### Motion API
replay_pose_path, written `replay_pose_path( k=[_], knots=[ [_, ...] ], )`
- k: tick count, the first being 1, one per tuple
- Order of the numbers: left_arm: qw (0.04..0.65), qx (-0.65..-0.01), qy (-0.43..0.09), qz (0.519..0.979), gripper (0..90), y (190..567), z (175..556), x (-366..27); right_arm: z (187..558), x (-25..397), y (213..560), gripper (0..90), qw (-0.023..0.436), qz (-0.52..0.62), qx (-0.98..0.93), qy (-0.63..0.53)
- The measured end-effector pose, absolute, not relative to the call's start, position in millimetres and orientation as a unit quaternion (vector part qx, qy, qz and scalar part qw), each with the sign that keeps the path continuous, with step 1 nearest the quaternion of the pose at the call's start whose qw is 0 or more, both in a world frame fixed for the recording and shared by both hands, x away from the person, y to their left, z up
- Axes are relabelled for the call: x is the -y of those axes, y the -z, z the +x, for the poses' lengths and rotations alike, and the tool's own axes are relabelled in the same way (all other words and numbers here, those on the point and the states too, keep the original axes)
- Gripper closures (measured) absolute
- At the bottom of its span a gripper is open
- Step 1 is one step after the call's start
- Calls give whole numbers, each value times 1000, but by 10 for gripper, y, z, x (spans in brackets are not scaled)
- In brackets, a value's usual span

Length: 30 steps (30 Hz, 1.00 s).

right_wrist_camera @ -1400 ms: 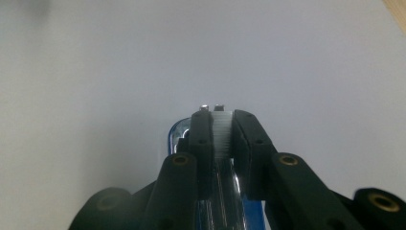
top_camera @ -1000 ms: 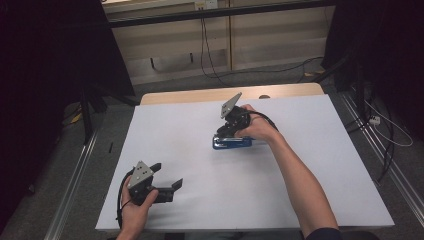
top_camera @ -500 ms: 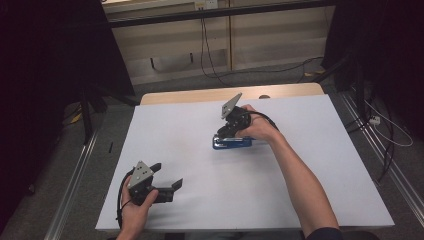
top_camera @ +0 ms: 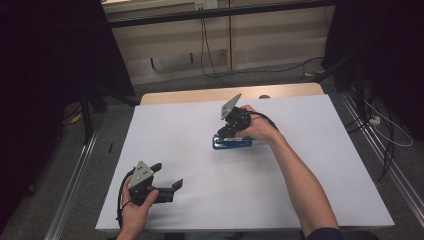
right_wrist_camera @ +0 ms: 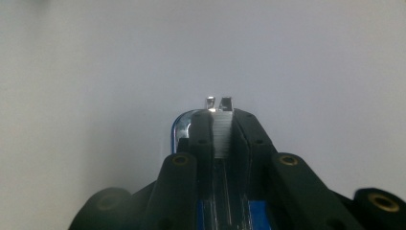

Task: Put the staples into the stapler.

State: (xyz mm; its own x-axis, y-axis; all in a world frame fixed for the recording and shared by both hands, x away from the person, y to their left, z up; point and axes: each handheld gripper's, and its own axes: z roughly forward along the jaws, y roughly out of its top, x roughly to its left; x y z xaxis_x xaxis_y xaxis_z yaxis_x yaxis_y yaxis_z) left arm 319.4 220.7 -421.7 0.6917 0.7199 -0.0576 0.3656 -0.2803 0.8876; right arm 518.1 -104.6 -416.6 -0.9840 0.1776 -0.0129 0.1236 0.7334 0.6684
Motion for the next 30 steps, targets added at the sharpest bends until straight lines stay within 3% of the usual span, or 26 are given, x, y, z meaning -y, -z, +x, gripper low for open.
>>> replay_pose_path(
  k=[30],
  knots=[
    [487,-349,-178,780,47,4219,3193,-2206,5195,1010,4177,742,38,103,-925,-365]
  ],
)
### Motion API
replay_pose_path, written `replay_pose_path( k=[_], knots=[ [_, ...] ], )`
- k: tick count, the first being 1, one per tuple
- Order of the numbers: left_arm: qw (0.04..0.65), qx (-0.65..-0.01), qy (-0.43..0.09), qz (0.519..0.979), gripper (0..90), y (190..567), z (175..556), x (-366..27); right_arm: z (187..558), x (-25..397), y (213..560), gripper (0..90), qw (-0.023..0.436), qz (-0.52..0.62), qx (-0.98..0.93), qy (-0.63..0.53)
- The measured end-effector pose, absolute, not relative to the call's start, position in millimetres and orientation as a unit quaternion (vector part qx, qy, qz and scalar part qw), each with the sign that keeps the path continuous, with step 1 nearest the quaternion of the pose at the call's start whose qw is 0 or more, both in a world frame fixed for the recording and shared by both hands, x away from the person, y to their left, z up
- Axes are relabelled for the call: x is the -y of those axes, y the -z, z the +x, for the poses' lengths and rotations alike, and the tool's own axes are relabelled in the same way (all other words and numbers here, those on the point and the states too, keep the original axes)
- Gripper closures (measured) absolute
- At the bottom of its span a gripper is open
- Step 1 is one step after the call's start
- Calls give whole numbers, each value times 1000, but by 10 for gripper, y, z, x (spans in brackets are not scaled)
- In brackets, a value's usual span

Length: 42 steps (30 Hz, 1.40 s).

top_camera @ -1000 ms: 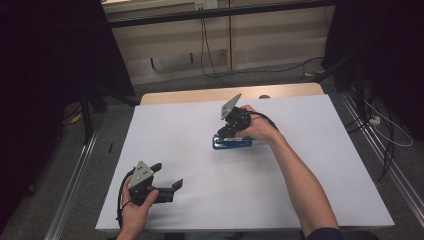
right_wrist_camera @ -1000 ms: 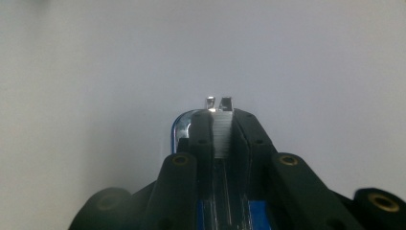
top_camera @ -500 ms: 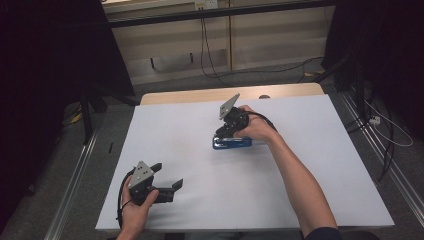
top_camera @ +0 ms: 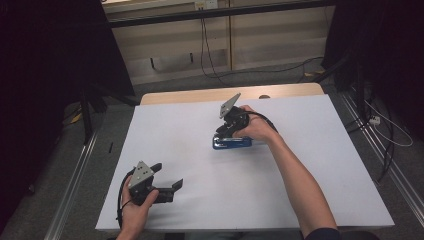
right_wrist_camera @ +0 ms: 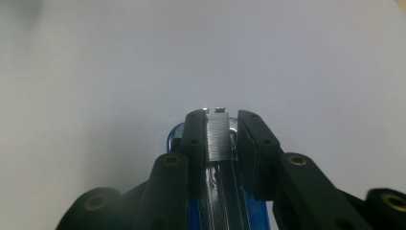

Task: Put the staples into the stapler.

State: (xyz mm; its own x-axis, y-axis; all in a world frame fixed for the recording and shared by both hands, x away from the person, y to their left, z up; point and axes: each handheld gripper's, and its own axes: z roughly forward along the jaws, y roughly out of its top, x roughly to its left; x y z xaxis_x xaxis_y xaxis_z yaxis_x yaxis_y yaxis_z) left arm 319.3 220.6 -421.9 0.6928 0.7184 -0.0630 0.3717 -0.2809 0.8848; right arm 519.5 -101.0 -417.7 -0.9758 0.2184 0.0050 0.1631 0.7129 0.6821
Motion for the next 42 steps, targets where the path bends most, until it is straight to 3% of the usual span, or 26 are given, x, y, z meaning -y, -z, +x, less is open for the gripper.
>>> replay_pose_path(
  k=[31,36,42],
  knots=[
    [486,-348,-177,782,47,4221,3196,-2207,5199,1051,4167,750,31,122,-919,-374],
    [485,-349,-176,782,46,4225,3201,-2206,5176,1074,4156,663,41,140,-914,-379],
    [484,-349,-177,783,47,4227,3203,-2199,5147,1118,4185,489,58,183,-902,-388]
  ],
)
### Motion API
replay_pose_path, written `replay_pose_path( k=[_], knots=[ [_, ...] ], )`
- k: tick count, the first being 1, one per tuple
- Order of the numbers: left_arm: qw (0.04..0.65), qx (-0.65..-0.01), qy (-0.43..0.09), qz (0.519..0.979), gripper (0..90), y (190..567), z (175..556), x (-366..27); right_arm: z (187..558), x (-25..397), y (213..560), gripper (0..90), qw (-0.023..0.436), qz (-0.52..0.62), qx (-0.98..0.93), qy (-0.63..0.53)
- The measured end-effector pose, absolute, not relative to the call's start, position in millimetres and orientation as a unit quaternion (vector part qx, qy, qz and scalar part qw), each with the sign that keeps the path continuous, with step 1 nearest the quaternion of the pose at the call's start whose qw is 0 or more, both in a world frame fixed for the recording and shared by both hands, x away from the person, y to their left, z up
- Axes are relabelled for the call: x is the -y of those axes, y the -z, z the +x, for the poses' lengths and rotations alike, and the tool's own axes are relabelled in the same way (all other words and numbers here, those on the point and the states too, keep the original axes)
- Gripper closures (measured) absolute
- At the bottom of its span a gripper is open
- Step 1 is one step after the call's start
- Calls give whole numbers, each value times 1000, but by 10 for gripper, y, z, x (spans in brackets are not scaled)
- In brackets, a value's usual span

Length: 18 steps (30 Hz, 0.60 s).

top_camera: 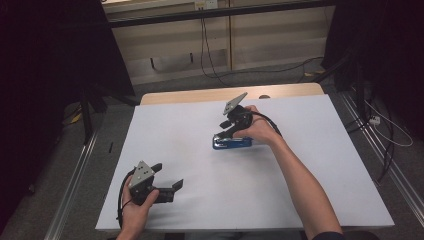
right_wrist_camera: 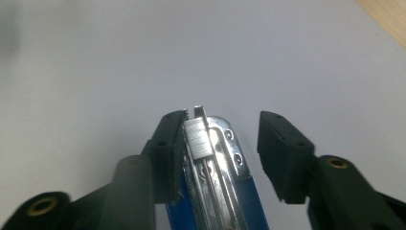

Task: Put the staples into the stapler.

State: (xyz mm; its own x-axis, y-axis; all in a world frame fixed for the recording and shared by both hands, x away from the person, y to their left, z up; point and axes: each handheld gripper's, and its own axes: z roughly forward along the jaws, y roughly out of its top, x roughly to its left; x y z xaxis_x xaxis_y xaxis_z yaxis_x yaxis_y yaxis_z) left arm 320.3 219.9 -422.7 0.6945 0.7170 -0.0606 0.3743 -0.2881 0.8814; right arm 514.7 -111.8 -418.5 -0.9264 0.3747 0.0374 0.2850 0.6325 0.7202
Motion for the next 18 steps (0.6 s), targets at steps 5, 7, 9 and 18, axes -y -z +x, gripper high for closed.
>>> replay_pose_path(
  k=[5,7,9,18],
  knots=[
    [484,-349,-177,783,47,4228,3203,-2197,5104,1155,4175,384,66,205,-893,-396],
    [484,-350,-178,782,46,4228,3202,-2198,5082,1165,4172,345,66,211,-890,-399],
    [484,-350,-177,782,46,4229,3203,-2198,5054,1180,4176,253,73,227,-884,-403],
    [484,-351,-178,782,46,4234,3205,-2193,4968,1276,4191,126,97,274,-861,-418]
  ],
)
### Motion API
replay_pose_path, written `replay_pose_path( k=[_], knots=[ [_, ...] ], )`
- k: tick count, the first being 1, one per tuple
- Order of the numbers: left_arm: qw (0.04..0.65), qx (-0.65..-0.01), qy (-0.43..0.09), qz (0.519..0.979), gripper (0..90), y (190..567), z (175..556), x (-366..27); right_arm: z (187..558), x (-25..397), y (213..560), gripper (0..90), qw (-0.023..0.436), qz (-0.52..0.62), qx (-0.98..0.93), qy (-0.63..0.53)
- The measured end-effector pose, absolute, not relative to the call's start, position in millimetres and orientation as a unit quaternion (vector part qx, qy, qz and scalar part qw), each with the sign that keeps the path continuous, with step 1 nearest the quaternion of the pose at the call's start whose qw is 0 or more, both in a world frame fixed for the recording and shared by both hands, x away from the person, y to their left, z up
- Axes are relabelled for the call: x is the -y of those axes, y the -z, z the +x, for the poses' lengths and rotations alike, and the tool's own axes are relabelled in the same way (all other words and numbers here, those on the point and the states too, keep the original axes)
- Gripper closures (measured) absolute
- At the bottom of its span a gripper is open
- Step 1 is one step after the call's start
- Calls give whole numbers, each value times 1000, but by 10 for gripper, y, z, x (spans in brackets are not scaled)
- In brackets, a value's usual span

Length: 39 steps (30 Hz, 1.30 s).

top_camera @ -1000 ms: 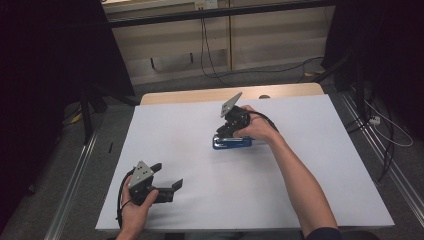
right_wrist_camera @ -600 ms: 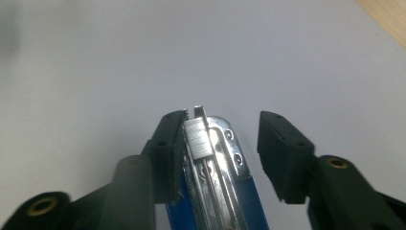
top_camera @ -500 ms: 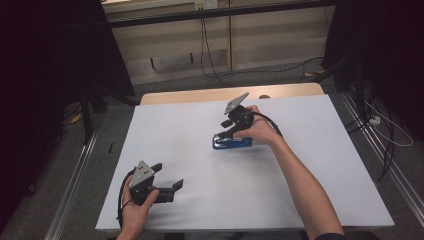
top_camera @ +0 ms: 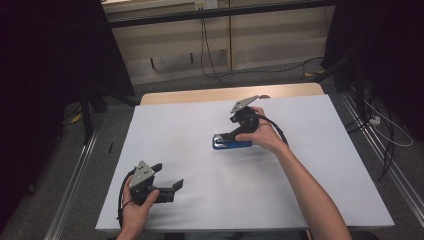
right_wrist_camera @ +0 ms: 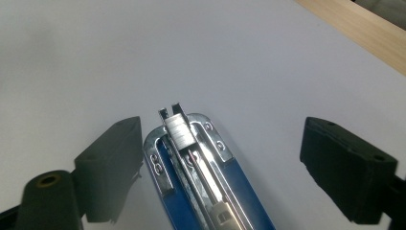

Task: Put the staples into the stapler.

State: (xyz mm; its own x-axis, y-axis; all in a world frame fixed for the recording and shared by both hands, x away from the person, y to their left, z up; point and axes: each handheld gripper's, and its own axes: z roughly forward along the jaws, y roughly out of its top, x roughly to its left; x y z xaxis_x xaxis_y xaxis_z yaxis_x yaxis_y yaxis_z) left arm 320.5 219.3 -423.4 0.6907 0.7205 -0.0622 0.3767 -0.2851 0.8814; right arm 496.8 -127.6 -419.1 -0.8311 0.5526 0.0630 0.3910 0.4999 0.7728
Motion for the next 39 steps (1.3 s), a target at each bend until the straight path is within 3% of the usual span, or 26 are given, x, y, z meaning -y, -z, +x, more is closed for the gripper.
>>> replay_pose_path(
  k=[6,39],
  knots=[
    [480,-356,-181,781,42,4234,3214,-2194,4891,1320,4169,52,124,307,-845,-420],
    [481,-368,-181,775,42,4250,3238,-2231,4342,1568,4222,51,210,383,-785,-439]
  ],
)
